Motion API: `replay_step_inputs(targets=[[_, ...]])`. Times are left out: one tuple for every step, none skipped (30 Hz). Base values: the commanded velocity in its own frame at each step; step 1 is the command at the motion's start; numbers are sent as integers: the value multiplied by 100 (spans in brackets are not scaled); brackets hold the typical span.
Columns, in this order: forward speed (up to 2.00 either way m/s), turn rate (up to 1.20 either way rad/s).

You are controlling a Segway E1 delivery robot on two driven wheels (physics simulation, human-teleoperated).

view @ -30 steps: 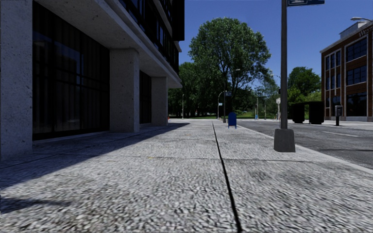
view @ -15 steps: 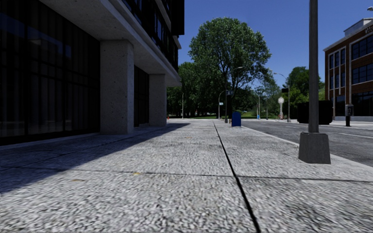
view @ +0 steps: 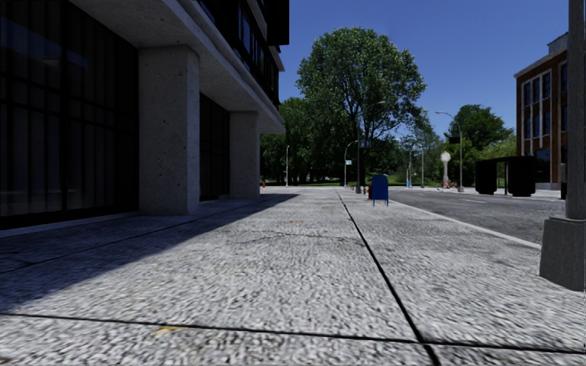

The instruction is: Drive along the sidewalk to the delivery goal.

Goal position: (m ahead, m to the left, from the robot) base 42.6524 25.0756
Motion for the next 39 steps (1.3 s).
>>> replay_step_inputs(targets=[[200, 0], [200, 0], [200, 0], [200, 0], [200, 0], [200, 0], [200, 0], [200, 0], [200, 0], [200, 0], [200, 0], [200, 0], [200, 0], [200, 0], [200, 0], [200, 0], [200, 0], [200, 0], [200, 0], [200, 0], [200, 0], [200, 0], [200, 0], [200, 0], [200, 0], [200, 0], [200, 0], [200, 0], [200, 0], [200, 0], [200, 0], [200, 0], [200, 0], [200, 0], [200, 0], [200, 0], [200, 0], [200, 0], [200, 0]])
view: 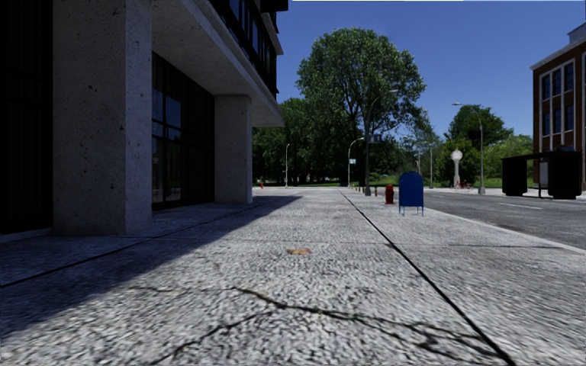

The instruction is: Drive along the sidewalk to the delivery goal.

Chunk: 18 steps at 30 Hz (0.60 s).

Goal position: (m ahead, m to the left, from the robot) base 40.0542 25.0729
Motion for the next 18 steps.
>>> replay_step_inputs(targets=[[200, 0], [200, 0], [200, 0], [200, 0], [200, 0], [200, 0], [200, 0], [200, 0], [200, 0], [200, 0], [200, 0], [200, 0], [200, 0], [200, 0], [200, 0], [200, 0], [200, 0], [200, 0]])
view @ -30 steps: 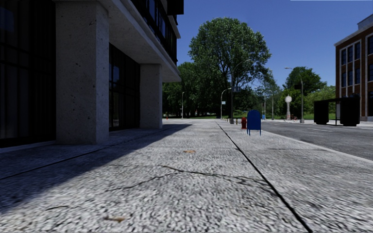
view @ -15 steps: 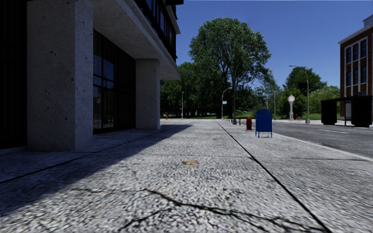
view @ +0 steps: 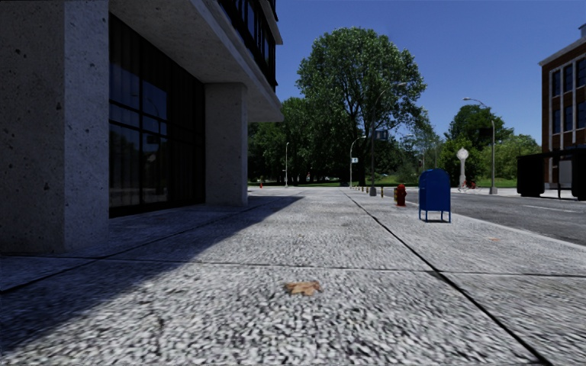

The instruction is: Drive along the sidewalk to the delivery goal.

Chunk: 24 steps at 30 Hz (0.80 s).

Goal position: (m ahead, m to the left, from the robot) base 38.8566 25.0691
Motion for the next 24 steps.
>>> replay_step_inputs(targets=[[200, 0], [200, 0], [200, 0], [200, 0], [200, 0], [200, 0], [200, 0], [200, 0], [200, 0], [200, 0], [200, 0], [200, 0], [200, 0], [200, 0], [200, 0], [200, 0], [200, 0], [200, 0], [200, 0], [200, 0], [200, 0], [200, 0], [200, 0], [200, 0]])
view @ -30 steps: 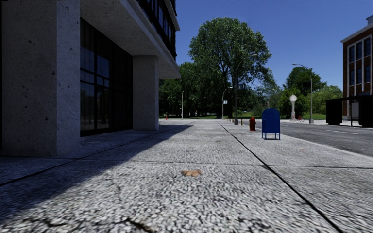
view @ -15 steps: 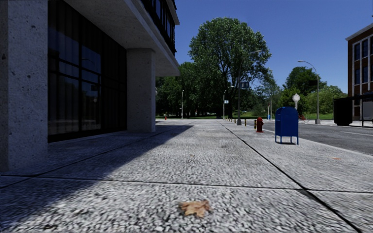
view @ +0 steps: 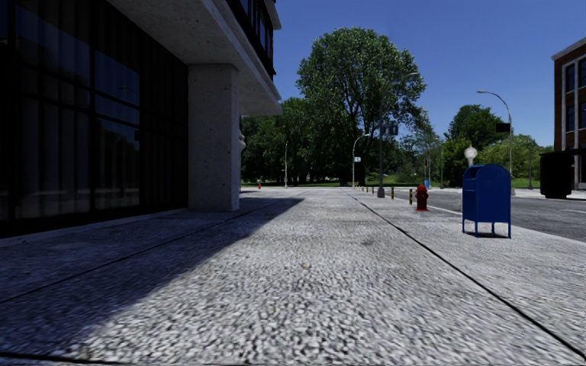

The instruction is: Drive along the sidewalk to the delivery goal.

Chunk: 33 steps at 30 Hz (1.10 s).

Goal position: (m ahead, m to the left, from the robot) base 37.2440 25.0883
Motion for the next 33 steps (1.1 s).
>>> replay_step_inputs(targets=[[200, 0], [200, 0], [200, 0], [200, 0], [200, 0], [200, 0], [200, 0], [200, 0], [200, 0], [200, 0], [200, 0], [200, 0], [200, 0], [200, 0], [200, 0], [200, 0], [200, 0], [200, 0], [200, 0], [200, 0], [200, 0], [200, 0], [200, 0], [200, 0], [200, 0], [200, 0], [200, 0], [200, 0], [200, 0], [200, 0], [200, 0], [200, 0], [200, 0]])
